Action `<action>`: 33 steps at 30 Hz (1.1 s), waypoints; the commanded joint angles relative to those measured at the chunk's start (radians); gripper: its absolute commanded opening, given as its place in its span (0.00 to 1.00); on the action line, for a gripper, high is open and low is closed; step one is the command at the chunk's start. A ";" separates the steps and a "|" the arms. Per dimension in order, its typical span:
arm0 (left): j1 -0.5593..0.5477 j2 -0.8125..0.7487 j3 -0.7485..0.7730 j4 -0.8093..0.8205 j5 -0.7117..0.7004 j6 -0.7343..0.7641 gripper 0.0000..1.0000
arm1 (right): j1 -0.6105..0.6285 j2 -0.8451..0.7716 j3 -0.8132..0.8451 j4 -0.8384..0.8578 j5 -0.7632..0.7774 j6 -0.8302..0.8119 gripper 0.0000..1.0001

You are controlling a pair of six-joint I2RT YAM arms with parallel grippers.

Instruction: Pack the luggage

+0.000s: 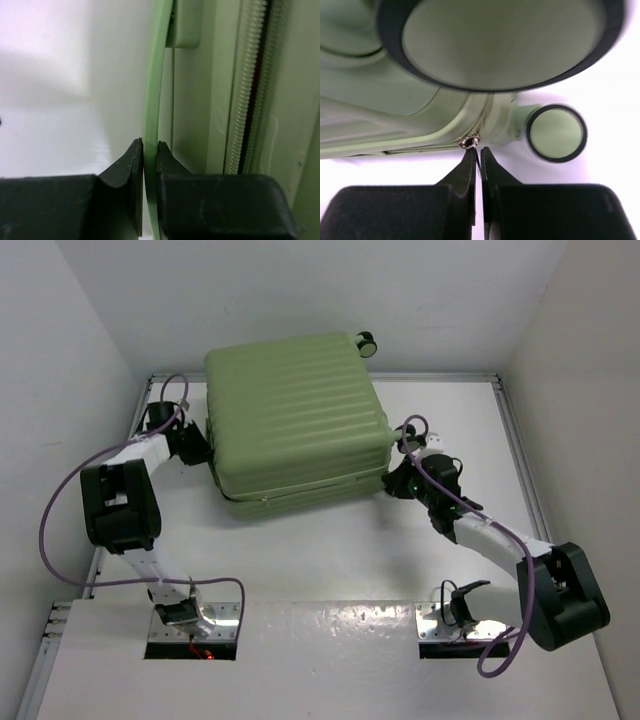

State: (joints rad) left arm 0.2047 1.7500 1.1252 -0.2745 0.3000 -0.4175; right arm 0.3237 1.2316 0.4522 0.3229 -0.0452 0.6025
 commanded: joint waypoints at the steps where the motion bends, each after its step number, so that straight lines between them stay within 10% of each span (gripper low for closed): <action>1: 0.111 0.147 0.111 0.009 -0.234 0.060 0.00 | -0.116 -0.015 -0.029 0.031 0.289 -0.084 0.00; 11: 0.122 0.457 0.643 -0.229 -0.335 0.189 0.00 | -0.313 0.095 -0.040 0.278 0.048 -0.168 0.00; 19: 0.131 0.578 0.791 -0.229 -0.233 0.249 0.00 | -0.405 0.310 0.080 0.432 -0.091 -0.181 0.00; 23: 0.131 0.614 0.803 -0.229 -0.156 0.258 0.00 | -0.354 0.362 0.153 0.417 -0.250 -0.195 0.00; 28: 0.102 0.548 0.639 -0.172 -0.053 0.224 0.00 | -0.350 0.304 0.201 0.230 -0.649 -0.095 0.32; 33: 0.078 0.508 0.590 -0.144 -0.033 0.206 0.00 | -0.333 0.289 0.135 0.315 -0.785 0.040 0.36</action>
State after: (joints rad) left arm 0.2569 2.2227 1.7809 -0.3748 0.3733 -0.1886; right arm -0.0177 1.5375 0.6159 0.5896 -0.6609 0.5591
